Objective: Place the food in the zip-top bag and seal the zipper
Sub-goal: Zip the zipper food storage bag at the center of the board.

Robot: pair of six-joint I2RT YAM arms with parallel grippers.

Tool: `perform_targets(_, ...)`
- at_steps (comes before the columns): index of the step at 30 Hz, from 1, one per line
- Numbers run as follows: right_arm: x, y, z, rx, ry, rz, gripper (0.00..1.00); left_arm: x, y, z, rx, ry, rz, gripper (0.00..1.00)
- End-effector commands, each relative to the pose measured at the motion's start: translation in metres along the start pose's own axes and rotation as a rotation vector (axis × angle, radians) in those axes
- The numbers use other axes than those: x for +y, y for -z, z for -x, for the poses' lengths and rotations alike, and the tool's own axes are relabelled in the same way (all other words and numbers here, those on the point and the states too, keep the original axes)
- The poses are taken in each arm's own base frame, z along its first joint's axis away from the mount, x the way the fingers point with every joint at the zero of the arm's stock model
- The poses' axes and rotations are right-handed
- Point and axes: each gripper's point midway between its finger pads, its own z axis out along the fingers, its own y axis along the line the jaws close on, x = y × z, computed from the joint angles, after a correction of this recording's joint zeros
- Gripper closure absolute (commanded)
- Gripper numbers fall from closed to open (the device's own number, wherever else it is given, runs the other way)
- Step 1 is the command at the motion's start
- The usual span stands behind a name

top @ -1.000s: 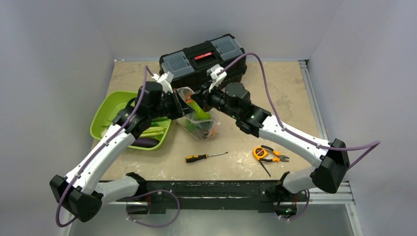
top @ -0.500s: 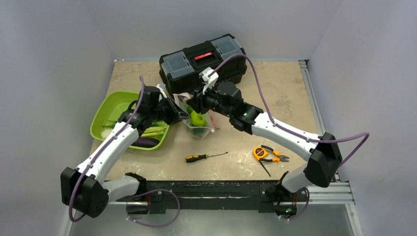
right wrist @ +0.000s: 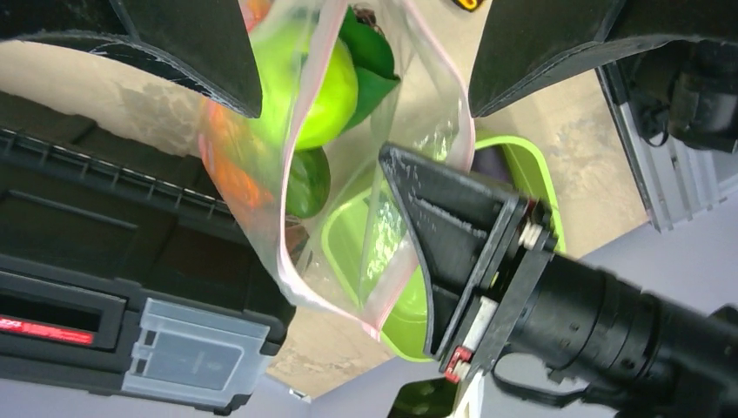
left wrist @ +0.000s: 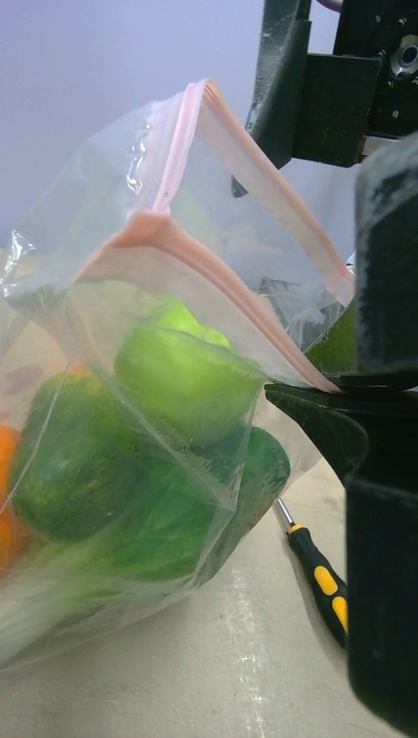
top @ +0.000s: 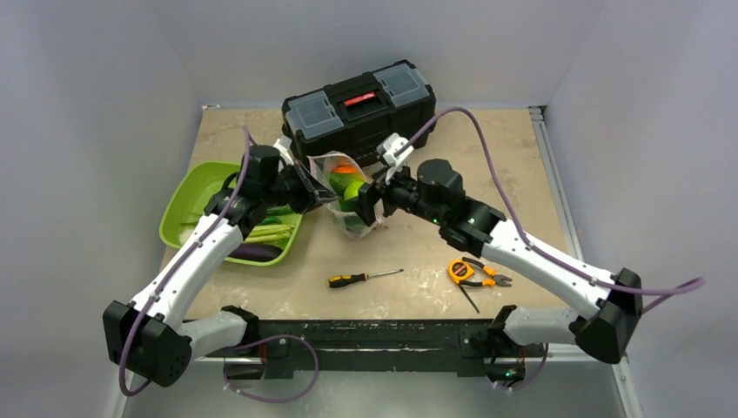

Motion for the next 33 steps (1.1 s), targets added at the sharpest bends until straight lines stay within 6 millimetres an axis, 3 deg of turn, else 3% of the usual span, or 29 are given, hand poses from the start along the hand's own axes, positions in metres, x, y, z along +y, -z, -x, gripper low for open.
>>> perform_targets(1, -0.006, 0.027, -0.013, -0.005, 0.129, -0.013, 0.11, -0.034, 0.016, 0.014, -0.056, -0.060, -0.092, 1.00)
perform_targets(7, -0.005, 0.035, -0.048, 0.026, 0.248, -0.071, 0.06, -0.039, 0.013, 0.017, -0.049, -0.048, -0.099, 1.00)
perform_targets(10, -0.007, 0.030, -0.043, -0.014, 0.302, -0.134, 0.06, -0.040, 0.013, 0.018, -0.050, -0.044, -0.101, 1.00)
perform_targets(14, -0.033, 0.029, -0.029, -0.061, 0.311, -0.371, 0.11, -0.040, 0.014, 0.017, -0.049, -0.044, -0.097, 1.00)
perform_targets(16, -0.041, 0.028, -0.021, -0.078, 0.284, -0.435, 0.20, -0.038, 0.014, 0.017, -0.048, -0.045, -0.090, 1.00)
perform_targets(20, -0.035, 0.024, -0.013, -0.084, 0.282, -0.406, 0.67, -0.035, 0.017, 0.015, -0.052, -0.072, -0.085, 1.00)
perform_targets(23, -0.026, 0.025, -0.009, -0.112, 0.292, -0.345, 0.92, -0.042, 0.027, 0.017, -0.070, -0.178, -0.112, 0.98)
perform_targets(24, -0.020, 0.026, -0.005, -0.132, 0.288, -0.308, 0.99, -0.046, 0.031, 0.019, -0.084, -0.231, -0.127, 0.91)
perform_targets(27, -0.008, 0.029, 0.003, -0.166, 0.309, -0.230, 1.00, -0.055, 0.047, 0.026, -0.150, -0.405, -0.157, 0.71)
perform_targets(33, 0.010, 0.029, 0.006, -0.186, 0.311, -0.063, 1.00, -0.083, 0.097, 0.030, -0.315, -0.873, -0.280, 0.53)
